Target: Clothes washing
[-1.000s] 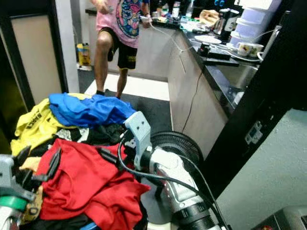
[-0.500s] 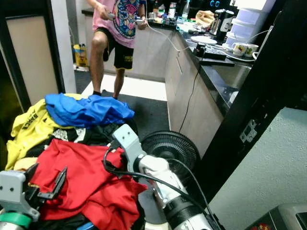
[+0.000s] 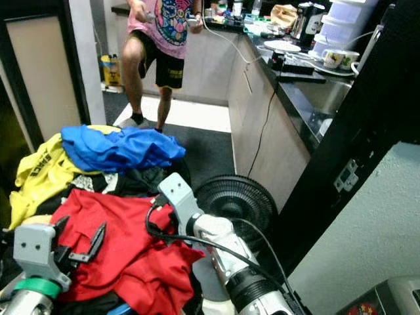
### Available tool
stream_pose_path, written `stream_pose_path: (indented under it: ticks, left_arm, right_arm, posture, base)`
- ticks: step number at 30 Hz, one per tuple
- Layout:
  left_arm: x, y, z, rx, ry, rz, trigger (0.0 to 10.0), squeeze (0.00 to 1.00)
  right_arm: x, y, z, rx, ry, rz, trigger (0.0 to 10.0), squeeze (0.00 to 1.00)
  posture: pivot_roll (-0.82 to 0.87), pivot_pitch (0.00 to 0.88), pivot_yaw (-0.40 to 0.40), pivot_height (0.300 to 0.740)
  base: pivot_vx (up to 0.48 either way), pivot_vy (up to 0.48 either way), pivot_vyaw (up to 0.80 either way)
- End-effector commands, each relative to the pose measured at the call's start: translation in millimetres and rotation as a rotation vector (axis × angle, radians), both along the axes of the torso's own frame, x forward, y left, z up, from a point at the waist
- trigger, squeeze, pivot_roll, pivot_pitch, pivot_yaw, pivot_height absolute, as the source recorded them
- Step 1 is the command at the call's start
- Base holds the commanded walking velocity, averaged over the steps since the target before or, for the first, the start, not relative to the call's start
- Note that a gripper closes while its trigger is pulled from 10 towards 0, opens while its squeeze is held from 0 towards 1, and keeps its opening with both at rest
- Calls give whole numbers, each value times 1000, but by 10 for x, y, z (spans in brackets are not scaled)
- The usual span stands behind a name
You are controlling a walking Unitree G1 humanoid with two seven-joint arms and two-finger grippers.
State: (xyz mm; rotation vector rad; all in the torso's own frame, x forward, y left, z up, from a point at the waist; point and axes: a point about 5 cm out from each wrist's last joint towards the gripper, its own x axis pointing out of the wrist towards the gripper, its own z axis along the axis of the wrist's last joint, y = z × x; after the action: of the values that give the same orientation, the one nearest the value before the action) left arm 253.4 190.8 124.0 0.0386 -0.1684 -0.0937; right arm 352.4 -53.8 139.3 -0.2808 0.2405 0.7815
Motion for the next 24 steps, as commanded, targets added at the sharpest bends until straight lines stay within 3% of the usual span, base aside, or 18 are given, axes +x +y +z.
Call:
stream_pose_path:
  ticks: [1, 4, 8, 12, 16, 17, 18, 24]
  left_arm:
    - [18, -17, -48, -2, 21, -2, 10000, 0]
    - [86, -19, -51, -12, 22, 5, 10000, 0]
    - [94, -5, -35, -18, 10, 14, 10000, 0]
    - [156, 86, 17, -58, 0, 78, 10000, 0]
    - [169, 87, 19, -50, 0, 71, 10000, 0]
    - [176, 119, 1, -39, 4, 85, 10000, 0]
    - [176, 168, -7, -33, 3, 116, 10000, 0]
    - [199, 123, -38, -31, 2, 98, 10000, 0]
  right_arm:
    - [45, -104, -74, -14, 15, -48, 10000, 1000]
    - [84, -149, -176, -11, 44, -92, 10000, 1000]
    - [64, -96, -196, 0, 54, -57, 10000, 1000]
    - [-13, 76, -223, -11, 86, 99, 10000, 1000]
    - [-30, 99, -233, -18, 97, 133, 10000, 1000]
    - [-75, 139, -269, -16, 114, 188, 10000, 0]
    - [-173, 242, -297, 6, 114, 311, 10000, 0]
    - [-274, 333, -342, 14, 105, 417, 10000, 0]
  posture:
    - [-53, 37, -18, 740]
    - [-33, 17, -32, 740]
    - [-10, 0, -58, 740]
    - [-21, 20, -16, 740]
    - [-20, 5, -22, 740]
    - [-19, 7, -20, 740]
    - [-28, 11, -15, 740]
    - [-35, 14, -25, 740]
  base:
    - [0, 0, 0]
    - [0, 0, 0]
    - [0, 0, 0]
    - [0, 0, 0]
    - [0, 0, 0]
    - [0, 0, 0]
    - [0, 0, 0]
    - [0, 0, 0]
